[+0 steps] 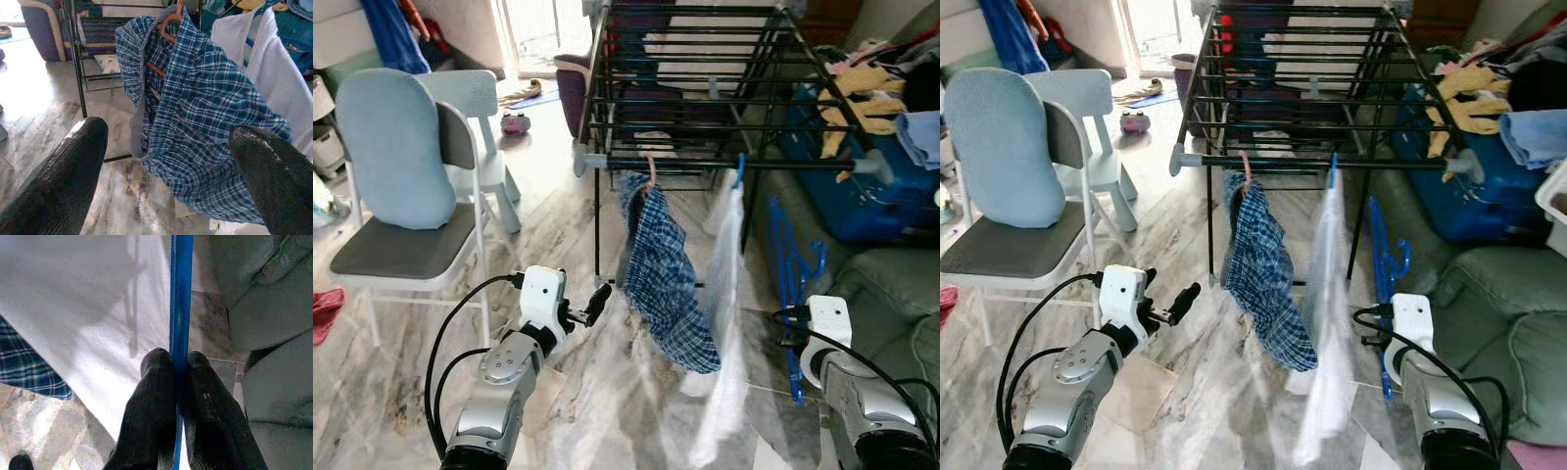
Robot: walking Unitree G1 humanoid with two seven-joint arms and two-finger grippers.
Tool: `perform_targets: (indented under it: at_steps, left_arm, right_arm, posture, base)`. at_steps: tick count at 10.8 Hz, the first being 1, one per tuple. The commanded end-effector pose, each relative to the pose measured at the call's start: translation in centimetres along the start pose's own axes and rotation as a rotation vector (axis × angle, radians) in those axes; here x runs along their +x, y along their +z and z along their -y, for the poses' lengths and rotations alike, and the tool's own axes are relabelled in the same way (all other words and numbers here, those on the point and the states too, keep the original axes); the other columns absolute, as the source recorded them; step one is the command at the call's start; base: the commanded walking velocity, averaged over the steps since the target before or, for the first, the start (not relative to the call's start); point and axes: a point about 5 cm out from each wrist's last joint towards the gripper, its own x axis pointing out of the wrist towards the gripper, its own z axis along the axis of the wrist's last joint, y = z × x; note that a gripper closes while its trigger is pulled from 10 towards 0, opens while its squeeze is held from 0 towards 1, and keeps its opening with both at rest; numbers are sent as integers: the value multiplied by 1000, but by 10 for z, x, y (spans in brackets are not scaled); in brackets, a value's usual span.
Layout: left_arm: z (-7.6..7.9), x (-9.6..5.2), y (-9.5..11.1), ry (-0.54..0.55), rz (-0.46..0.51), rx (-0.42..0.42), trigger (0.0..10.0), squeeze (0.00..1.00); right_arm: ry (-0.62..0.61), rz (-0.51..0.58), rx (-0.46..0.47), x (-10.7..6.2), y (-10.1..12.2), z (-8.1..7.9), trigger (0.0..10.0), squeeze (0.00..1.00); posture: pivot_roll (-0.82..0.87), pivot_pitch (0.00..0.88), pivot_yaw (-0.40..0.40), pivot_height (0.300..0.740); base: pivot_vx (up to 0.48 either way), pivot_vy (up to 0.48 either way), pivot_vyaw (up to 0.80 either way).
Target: Hang hanger
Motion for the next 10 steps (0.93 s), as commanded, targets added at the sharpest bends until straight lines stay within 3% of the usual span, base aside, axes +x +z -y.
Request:
perform_targets:
  at_steps: [1, 4, 10]
  left_arm:
    - [0, 1, 5, -7, 17, 20, 10000, 0]
    - [1, 1, 5, -13, 16, 21, 10000, 0]
    - [2, 1, 4, -8, 19, 9, 10000, 0]
  right_arm:
    - [9, 25, -6, 1, 7, -2, 10000, 0]
    - [11, 28, -14, 3, 6, -4, 10000, 0]
    - [15, 28, -27, 4, 6, -6, 10000, 0]
  posture:
    - [-144, 0, -6, 740]
    - [-144, 0, -6, 740]
    - [-146, 0, -10, 740]
  base:
    - [382, 0, 0]
    - [418, 0, 0]
    - [364, -250, 0]
